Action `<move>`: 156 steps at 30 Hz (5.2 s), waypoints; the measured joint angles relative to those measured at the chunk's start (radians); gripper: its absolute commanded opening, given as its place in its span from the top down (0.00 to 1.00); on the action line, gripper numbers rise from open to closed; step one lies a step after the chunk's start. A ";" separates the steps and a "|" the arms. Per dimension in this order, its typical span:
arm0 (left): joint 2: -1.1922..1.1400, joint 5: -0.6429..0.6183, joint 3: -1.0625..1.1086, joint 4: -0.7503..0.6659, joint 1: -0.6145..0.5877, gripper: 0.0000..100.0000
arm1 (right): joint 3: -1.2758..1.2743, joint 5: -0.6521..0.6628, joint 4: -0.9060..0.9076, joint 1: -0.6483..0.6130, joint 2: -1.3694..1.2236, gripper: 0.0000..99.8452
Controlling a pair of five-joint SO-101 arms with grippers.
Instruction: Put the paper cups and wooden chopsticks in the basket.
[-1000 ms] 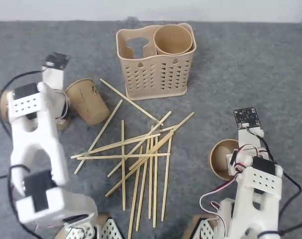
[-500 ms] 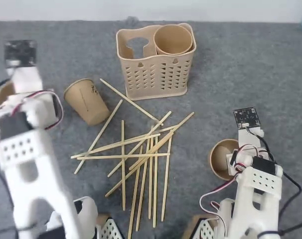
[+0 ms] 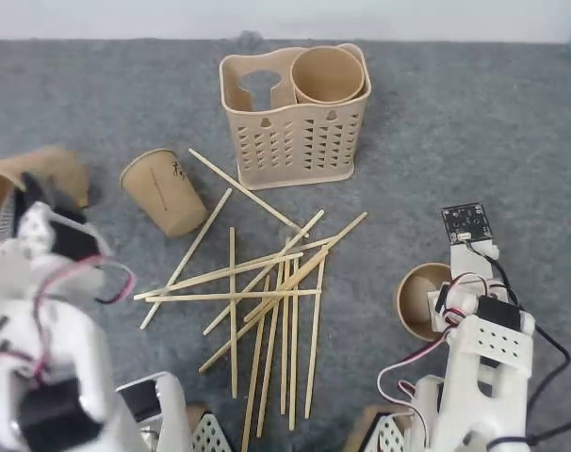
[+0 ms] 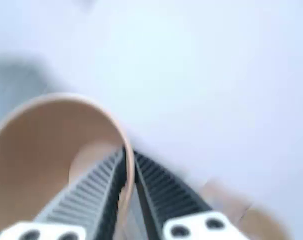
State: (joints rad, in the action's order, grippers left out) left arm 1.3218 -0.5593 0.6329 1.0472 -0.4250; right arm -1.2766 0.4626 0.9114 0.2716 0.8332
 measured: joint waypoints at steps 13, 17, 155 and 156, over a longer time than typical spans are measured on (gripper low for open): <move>0.123 -0.018 0.293 -0.471 0.537 0.99 | 0.000 0.000 0.000 0.000 0.000 0.99; -0.089 -0.003 0.152 -0.473 0.646 0.99 | 0.000 0.002 0.000 0.000 0.000 0.99; -0.265 0.267 0.310 -0.397 0.586 0.99 | 0.000 0.028 -0.002 -0.018 0.000 0.99; -0.235 0.267 0.354 -0.397 0.549 0.99 | 0.000 0.029 -0.002 -0.018 0.000 0.99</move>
State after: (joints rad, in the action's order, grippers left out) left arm 1.0871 -0.2923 0.9874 0.6498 0.1243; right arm -1.2766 0.4918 0.9099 0.2532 0.8332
